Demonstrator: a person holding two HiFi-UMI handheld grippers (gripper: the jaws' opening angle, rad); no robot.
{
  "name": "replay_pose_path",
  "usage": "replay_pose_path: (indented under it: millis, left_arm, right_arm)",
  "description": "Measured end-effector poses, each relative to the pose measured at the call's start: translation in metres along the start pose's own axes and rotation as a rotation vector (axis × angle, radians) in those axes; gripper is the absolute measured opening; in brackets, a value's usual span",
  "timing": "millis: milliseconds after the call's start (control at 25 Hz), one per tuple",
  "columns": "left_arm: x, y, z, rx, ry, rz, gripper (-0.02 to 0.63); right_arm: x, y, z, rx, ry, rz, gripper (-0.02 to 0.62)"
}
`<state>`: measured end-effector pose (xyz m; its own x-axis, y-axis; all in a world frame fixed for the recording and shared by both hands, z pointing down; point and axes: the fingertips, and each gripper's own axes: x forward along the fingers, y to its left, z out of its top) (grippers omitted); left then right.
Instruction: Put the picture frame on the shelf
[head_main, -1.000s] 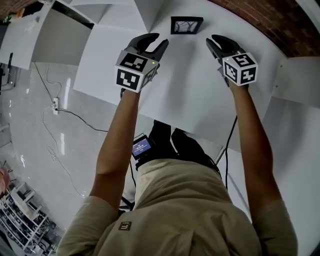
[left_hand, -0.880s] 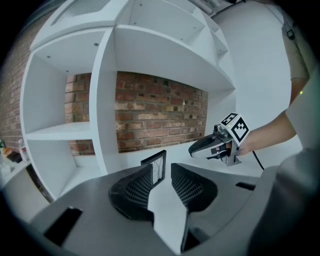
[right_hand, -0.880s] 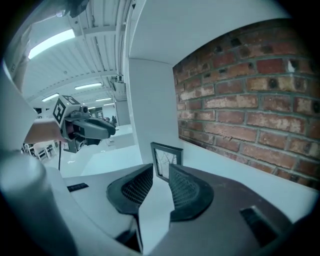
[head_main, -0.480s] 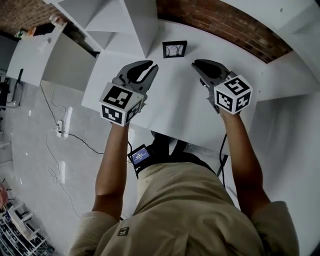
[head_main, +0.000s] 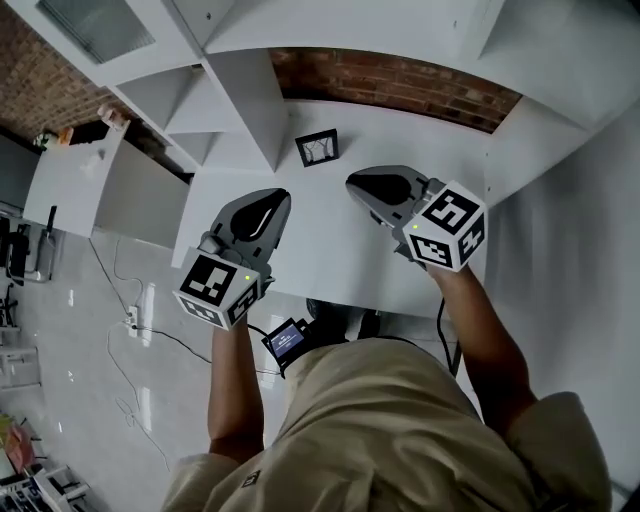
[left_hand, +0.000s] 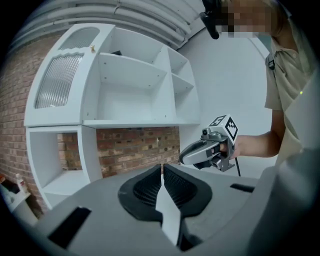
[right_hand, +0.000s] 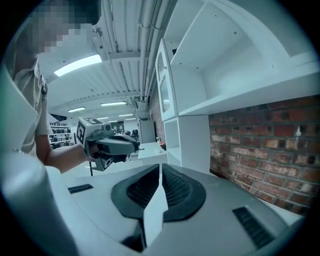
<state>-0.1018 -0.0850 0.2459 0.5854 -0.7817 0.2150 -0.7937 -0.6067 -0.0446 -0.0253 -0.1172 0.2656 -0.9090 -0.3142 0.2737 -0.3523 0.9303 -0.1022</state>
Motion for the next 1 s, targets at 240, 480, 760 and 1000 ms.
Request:
replay_pose_path:
  millis: [240,480,760,1000]
  left_arm:
    - [-0.013,-0.039,0.021,0.020,-0.027,-0.046,0.020]
    - [-0.024,-0.066,0.039,0.051,-0.042,-0.077,0.020]
    - [-0.024,-0.073,0.035,0.055,-0.022,-0.082,0.018]
    - [-0.021,-0.074,0.030,0.040,-0.022,-0.078,0.018]
  right_arm:
    - [-0.030,0.030,0.014,-0.010,-0.012,0.046,0.008]
    - [-0.054,0.057,0.030,-0.038,-0.021,0.079,0.005]
    - [-0.067,0.063,0.034,-0.047,-0.016,0.080,0.005]
    - [-0.071,0.058,0.030,-0.036,-0.006,0.072,0.005]
